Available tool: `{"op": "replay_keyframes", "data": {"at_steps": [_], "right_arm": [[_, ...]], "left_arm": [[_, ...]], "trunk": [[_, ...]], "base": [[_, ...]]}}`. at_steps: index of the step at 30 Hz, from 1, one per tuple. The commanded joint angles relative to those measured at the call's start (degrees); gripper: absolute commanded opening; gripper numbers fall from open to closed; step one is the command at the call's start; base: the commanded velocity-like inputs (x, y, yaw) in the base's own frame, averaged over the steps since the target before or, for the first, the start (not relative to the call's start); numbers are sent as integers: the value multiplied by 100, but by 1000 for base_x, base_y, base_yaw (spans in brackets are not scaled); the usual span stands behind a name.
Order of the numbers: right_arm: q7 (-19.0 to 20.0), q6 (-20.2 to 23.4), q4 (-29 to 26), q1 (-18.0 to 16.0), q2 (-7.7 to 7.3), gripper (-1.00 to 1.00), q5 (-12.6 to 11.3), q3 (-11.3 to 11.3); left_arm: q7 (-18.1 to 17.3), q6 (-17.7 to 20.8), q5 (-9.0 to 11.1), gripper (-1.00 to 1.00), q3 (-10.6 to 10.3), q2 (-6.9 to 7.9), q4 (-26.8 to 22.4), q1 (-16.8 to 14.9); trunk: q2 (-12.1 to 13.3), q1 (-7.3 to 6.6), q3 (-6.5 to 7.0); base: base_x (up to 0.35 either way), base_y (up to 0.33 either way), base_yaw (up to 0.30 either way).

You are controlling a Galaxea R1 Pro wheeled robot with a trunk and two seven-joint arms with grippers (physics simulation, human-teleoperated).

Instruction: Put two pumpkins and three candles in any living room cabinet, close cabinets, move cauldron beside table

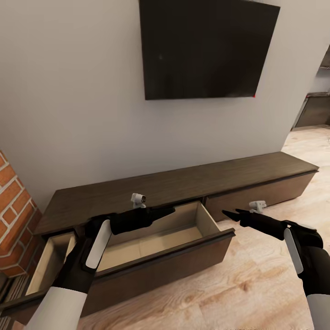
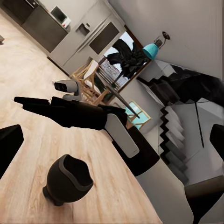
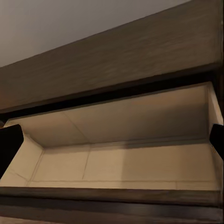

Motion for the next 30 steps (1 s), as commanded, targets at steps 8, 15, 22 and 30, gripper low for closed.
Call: {"op": "replay_keyframes", "data": {"at_steps": [8,15,22,30], "right_arm": [[0,0,0,0,5,100,1,0],[0,0,0,0,4,100,1,0],[3,0,-5,0,39,100,3,0],[0,-1,-1,0,86,100,9,0]], "left_arm": [[0,0,0,100,0,0,0,-1],[0,0,0,100,0,0,4,0],[0,0,-2,100,-3,0,0,-1],[0,2,-2,100,-9,-8,0,-2]], "trunk": [[0,0,58],[0,0,109],[0,0,137],[0,0,189]], "base": [[0,3,-213],[0,0,-213],[-36,7,-124],[-159,91,-219]]}}
